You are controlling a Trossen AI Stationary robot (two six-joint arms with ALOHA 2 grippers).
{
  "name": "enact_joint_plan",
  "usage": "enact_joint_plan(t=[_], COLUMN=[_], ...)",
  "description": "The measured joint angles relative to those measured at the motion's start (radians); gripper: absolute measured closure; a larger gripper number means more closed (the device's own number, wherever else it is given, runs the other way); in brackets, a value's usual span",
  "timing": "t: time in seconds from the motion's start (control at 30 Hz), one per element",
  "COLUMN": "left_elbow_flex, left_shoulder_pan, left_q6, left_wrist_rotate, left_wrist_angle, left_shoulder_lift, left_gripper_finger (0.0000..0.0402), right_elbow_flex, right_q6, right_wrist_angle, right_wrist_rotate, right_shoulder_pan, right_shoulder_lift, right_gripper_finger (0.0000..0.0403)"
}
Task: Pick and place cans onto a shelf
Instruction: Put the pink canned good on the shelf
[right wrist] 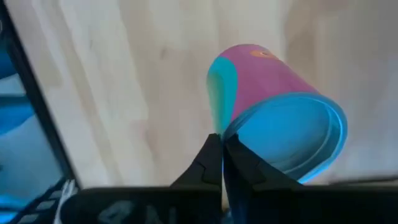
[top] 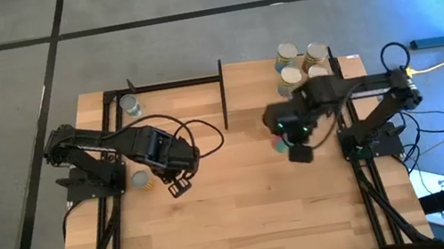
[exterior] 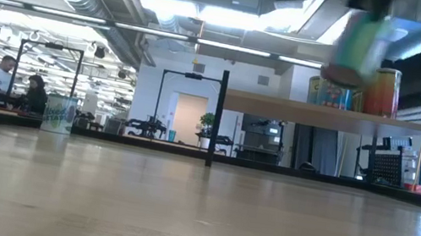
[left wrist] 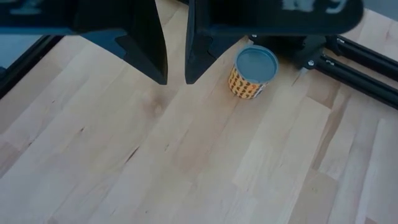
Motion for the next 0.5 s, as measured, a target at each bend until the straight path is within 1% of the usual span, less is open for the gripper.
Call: enact_joint_plan(t=[0.1, 0.3, 0.4, 0.5], left_elbow_flex=[0.0, 0.0, 0.0, 0.0], left_shoulder_pan=[-0.004, -0.032, -0.048, -0.062], left_q6=[0.0, 0.0, 0.0, 0.0], left_wrist_rotate=[0.0, 0.0, 0.0, -0.001], left_wrist_angle=[0.0, 0.0, 0.0, 0.0], left_shoulder_lift=[0.0, 0.0, 0.0, 0.0], left_gripper_finger=[0.0353, 0.0353, 0.0353, 0.0353], right_elbow_flex=[0.109, 0.311, 0.381, 0.416], right_q6=[-0.074, -0.184, -0.208, -0.214], right_wrist_angle=[-0.001, -0.001, -0.002, -0.001], right_wrist_rotate=[0.042, 0.067, 0.066, 0.067], right_shoulder_pan=[-0.064, -0.213, -0.282, -0.341], right_shoulder_lift=[0.072, 0.2, 0.254, 0.293], right_gripper_finger=[0.0402, 0.0403, 0.0403, 0.0403])
